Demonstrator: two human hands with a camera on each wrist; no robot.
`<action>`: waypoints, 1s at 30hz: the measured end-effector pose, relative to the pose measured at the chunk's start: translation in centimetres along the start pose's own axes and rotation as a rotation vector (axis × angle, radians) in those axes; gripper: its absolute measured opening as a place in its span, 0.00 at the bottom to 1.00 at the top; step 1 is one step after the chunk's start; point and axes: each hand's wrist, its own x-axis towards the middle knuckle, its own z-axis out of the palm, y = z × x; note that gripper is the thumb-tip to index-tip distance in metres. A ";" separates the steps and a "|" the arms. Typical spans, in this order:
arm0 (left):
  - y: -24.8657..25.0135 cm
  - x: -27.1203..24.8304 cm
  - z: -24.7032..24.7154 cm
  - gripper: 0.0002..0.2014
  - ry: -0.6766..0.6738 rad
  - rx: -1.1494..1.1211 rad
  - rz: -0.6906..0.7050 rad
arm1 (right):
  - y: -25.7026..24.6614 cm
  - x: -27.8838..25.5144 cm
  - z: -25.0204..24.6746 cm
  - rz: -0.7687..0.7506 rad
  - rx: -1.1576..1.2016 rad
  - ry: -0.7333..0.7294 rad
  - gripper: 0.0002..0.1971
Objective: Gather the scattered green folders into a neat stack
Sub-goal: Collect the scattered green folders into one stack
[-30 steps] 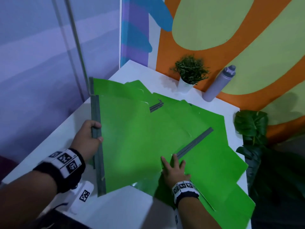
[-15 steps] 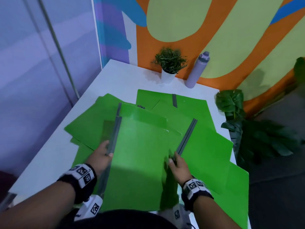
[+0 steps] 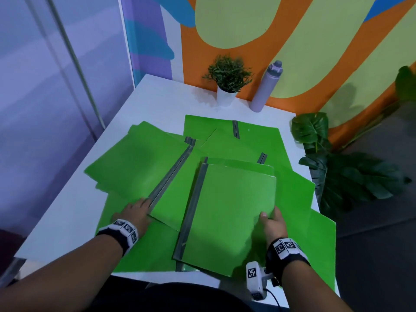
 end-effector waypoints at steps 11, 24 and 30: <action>-0.1 -1.8 0.0 0.18 0.090 -0.103 -0.159 | 1.3 -1.2 0.0 0.066 -0.061 -0.030 0.29; 4.3 -5.3 -12.0 0.00 0.700 -0.273 -0.035 | -1.4 0.2 -3.3 0.114 0.267 0.102 0.30; 4.9 -7.3 -16.4 0.06 0.822 -0.657 0.081 | -3.2 0.6 -2.5 0.076 0.347 0.040 0.26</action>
